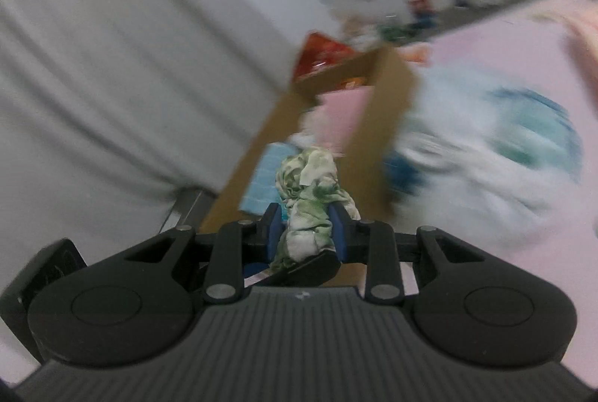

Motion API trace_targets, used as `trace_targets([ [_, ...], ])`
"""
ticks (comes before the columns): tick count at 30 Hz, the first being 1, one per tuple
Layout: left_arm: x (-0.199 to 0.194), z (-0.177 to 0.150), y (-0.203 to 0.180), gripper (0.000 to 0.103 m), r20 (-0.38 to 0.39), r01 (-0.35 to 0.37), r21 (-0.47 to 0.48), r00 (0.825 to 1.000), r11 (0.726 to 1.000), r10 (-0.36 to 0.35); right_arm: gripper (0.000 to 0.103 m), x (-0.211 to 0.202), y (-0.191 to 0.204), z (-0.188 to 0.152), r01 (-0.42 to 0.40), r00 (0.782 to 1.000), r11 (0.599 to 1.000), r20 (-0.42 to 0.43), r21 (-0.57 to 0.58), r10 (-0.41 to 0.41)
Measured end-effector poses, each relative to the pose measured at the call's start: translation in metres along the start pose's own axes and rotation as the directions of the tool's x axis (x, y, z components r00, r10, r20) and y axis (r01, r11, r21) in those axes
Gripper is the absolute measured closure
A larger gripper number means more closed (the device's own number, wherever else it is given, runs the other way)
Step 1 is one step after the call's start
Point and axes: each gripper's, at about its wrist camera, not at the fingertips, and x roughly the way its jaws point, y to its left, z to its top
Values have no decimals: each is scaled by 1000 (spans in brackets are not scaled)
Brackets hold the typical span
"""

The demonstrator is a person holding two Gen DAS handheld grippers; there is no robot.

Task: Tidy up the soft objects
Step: 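Carry the green scrunchie into the box and open the right tool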

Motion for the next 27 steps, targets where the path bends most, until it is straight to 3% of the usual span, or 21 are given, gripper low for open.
trace_targets([
  [6, -2, 10, 71, 71, -92, -112, -141, 991, 984, 100, 74, 87, 34, 31, -36, 983, 998, -181, -61, 24],
  [10, 17, 1, 109, 71, -188, -133, -239, 978, 962, 89, 74, 135, 37, 38, 9, 951, 997, -307, -77, -33],
  [15, 34, -13, 137, 70, -270, -122, -307, 962, 944, 36, 72, 163, 39, 31, 75, 908, 988, -401, -138, -125],
  [21, 43, -28, 145, 64, -322, -123, -317, 947, 940, 15, 57, 172, 35, 32, 117, 891, 976, -414, -184, -185],
  [27, 41, -32, 148, 52, -316, -128, -324, 948, 937, 20, 56, 172, 32, 38, 128, 897, 973, -396, -191, -195],
])
